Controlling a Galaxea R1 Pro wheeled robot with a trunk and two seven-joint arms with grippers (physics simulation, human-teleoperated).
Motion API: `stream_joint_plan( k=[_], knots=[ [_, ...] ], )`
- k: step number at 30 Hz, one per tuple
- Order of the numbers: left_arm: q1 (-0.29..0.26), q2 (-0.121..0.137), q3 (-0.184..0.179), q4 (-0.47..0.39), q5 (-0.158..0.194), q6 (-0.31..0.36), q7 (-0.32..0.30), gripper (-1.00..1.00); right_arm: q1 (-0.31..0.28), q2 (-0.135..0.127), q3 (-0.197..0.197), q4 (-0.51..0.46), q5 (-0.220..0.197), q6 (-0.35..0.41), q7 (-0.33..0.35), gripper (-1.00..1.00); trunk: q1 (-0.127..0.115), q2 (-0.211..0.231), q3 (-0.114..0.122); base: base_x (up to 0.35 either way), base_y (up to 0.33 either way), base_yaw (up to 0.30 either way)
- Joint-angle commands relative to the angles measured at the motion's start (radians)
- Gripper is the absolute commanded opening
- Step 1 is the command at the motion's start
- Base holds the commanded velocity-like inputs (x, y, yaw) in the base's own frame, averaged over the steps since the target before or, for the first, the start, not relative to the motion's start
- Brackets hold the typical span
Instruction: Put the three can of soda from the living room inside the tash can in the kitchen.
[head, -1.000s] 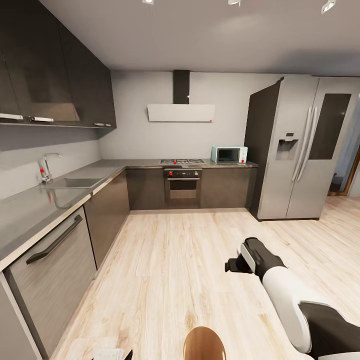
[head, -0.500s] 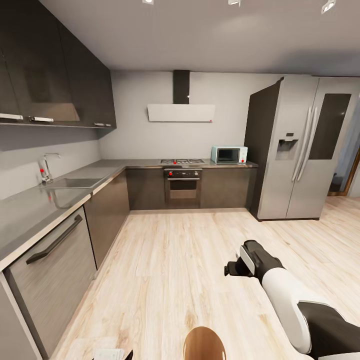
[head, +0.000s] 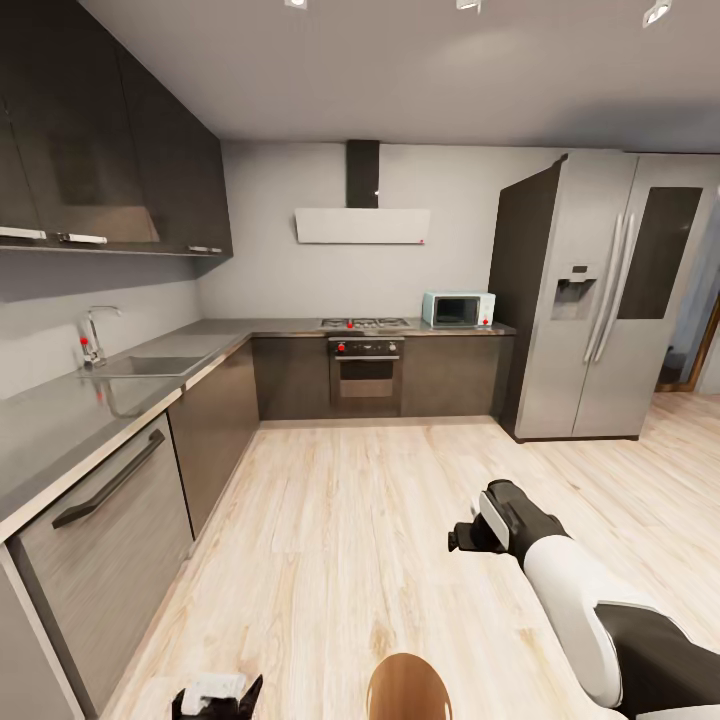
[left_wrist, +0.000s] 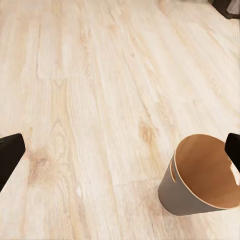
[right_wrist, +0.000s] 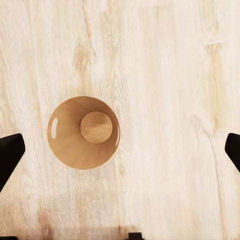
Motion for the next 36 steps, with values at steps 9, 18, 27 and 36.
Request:
stream_joint_plan(
  k=[9, 18, 27, 36],
  knots=[
    [0.009, 0.066, 0.010, -0.202, -0.012, 0.174, -0.006, 1.00, 0.000, -0.002, 0.002, 0.000, 0.001, 0.001, 0.030, 1.00, 0.000, 0.000, 0.000, 0.000, 0.000, 0.000],
    [0.112, 0.089, 0.014, -0.476, -0.009, 0.314, -0.014, 1.00, 0.000, -0.003, 0.003, 0.000, 0.002, 0.000, 0.037, 1.00, 0.000, 0.000, 0.000, 0.000, 0.000, 0.000],
    [0.202, 0.094, 0.132, -0.546, -0.005, 0.331, -0.108, 1.00, 0.000, -0.003, 0.004, 0.000, 0.002, 0.001, 0.043, 1.00, 0.015, -0.028, -0.013, 0.000, 0.000, 0.000],
    [0.214, 0.094, 0.213, -0.537, -0.009, 0.316, -0.213, 1.00, 0.000, -0.003, 0.004, 0.000, 0.002, 0.001, 0.052, 1.00, 0.050, -0.091, -0.041, 0.000, 0.000, 0.000]
  ],
)
